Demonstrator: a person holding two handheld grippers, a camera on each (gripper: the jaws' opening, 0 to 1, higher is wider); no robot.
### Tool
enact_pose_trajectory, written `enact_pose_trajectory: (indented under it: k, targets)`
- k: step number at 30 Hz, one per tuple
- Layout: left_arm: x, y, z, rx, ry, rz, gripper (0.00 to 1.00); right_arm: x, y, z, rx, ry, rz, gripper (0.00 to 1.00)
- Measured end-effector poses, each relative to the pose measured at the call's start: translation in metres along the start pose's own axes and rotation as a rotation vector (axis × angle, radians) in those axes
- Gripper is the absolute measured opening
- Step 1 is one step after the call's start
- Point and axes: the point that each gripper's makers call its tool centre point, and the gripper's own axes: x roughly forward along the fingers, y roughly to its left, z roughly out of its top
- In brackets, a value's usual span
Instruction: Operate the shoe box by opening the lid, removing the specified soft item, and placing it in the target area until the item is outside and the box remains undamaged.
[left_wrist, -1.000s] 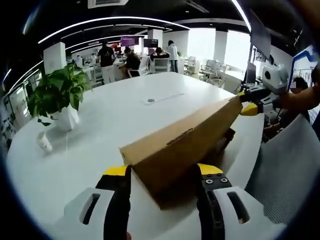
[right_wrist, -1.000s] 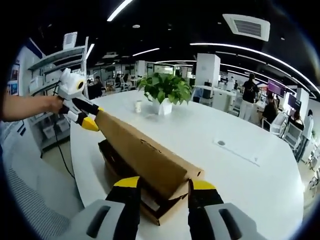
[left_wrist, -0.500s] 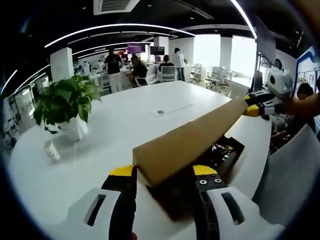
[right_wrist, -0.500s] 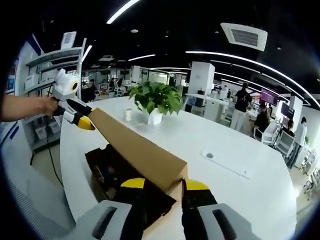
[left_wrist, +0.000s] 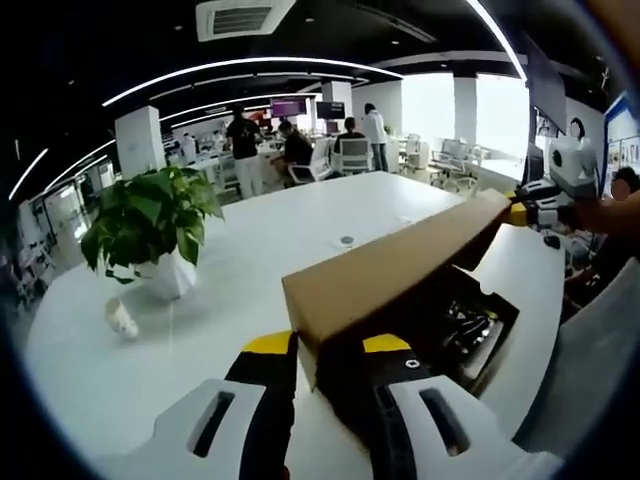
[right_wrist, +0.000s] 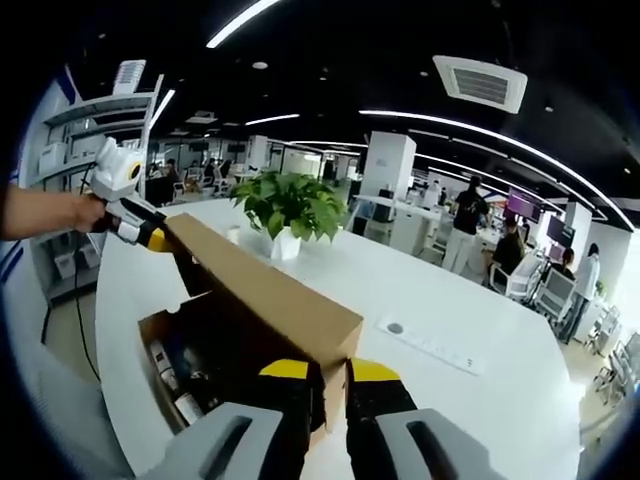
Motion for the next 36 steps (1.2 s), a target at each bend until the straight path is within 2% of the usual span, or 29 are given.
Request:
enact_pose_trajectory:
  k: [9, 18, 36]
  targets:
    - [0.012, 0.013, 0.011, 0.002, -0.010, 0.035, 0.10, 0.016, -0.018, 0.008, 0.003, -0.005, -0.025, 0.03]
    - [0.025, 0.024, 0.019, -0.003, -0.009, 0.053, 0.06, 0.029, -0.029, 0.012, 0.014, -0.004, -0.039, 0.02]
    - [0.050, 0.040, 0.026, -0.024, -0.003, 0.058, 0.03, 0.054, -0.047, 0.013, 0.072, 0.002, -0.053, 0.02]
